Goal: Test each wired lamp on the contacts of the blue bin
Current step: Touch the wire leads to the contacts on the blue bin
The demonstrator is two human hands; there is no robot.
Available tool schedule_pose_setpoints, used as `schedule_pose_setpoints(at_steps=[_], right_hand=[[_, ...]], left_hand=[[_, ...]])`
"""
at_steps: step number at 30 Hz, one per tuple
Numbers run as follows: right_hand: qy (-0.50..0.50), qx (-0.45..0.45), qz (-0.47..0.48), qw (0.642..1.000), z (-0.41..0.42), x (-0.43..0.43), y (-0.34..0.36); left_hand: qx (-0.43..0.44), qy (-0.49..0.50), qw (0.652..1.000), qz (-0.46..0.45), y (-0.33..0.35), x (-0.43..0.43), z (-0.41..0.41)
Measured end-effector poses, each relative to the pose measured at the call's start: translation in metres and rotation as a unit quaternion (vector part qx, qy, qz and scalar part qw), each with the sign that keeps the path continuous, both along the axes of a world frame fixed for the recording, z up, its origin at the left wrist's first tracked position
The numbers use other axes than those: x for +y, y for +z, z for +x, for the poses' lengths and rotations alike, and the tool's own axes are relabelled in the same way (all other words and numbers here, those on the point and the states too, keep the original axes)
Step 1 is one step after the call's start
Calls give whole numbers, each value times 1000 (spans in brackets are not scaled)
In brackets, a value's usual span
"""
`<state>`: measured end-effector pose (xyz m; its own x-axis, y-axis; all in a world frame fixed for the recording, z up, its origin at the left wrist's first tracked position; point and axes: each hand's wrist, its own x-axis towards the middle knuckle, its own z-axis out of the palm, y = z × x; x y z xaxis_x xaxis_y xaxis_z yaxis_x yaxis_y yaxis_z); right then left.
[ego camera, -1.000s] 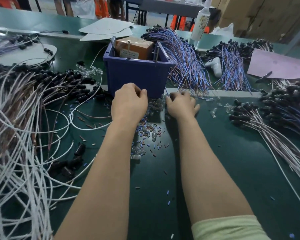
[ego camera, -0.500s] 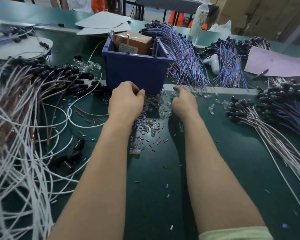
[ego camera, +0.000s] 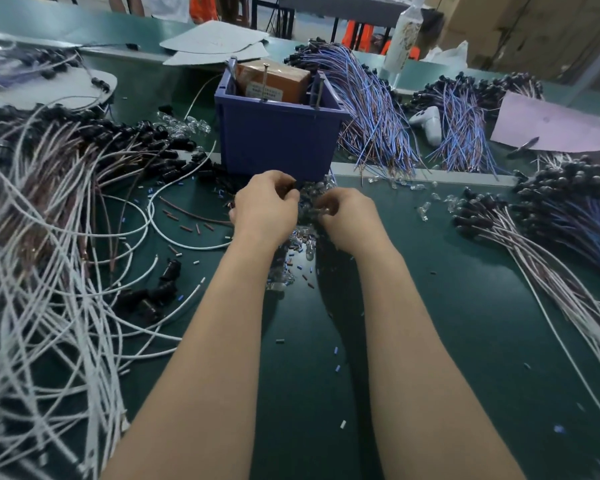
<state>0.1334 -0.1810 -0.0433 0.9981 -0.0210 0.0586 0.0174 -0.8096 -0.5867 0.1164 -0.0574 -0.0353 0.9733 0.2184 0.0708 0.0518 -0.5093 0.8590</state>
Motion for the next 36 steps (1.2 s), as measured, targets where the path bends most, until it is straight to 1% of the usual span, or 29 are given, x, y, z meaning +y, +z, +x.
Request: schedule_pose_setpoints(at_steps=[2, 5, 7, 9, 10, 11, 14, 17, 19, 22, 26, 30, 33, 36], right_hand=[[-15, -33, 31, 999, -7, 2, -4], [-55, -95, 137, 984, -13, 5, -5], [-68, -113, 247, 960, -14, 7, 1], [-57, -95, 376, 920, -17, 12, 7], [-52, -87, 422, 901, -18, 14, 7], [-50, -89, 443, 891, -19, 15, 7], [-55, -113, 435, 892, -22, 17, 5], [-39, -116, 476, 871, -23, 17, 5], [-21, -126, 481, 868, -24, 19, 7], [0, -138, 442, 886, -25, 23, 8], [5, -131, 383, 914, -23, 18, 11], [26, -168, 271, 948, -23, 12, 12], [36, -197, 224, 954, -24, 10, 13], [36, -207, 233, 949, -23, 7, 14]], left_hand=[[-19, 1, 1000, 17, -5, 0, -3], [-74, 13, 997, 31, -13, -1, -6], [-101, 6, 995, 10, -16, -1, -6], [-119, -12, 992, -27, -18, 0, -7], [-124, -19, 991, -46, -19, 0, -8], [-128, -24, 989, -62, -20, 0, -8], [-139, -35, 985, -94, -22, 0, -9], [-137, -39, 983, -112, -22, -1, -8], [-133, -43, 984, -111, -23, -1, -8], [-133, -48, 984, -111, -23, -1, -7], [-133, -48, 984, -106, -22, 0, -7], [-127, -56, 987, -83, -21, 1, -6], [-119, -65, 989, -52, -19, 2, -5], [-115, -71, 990, -30, -18, 2, -4]])
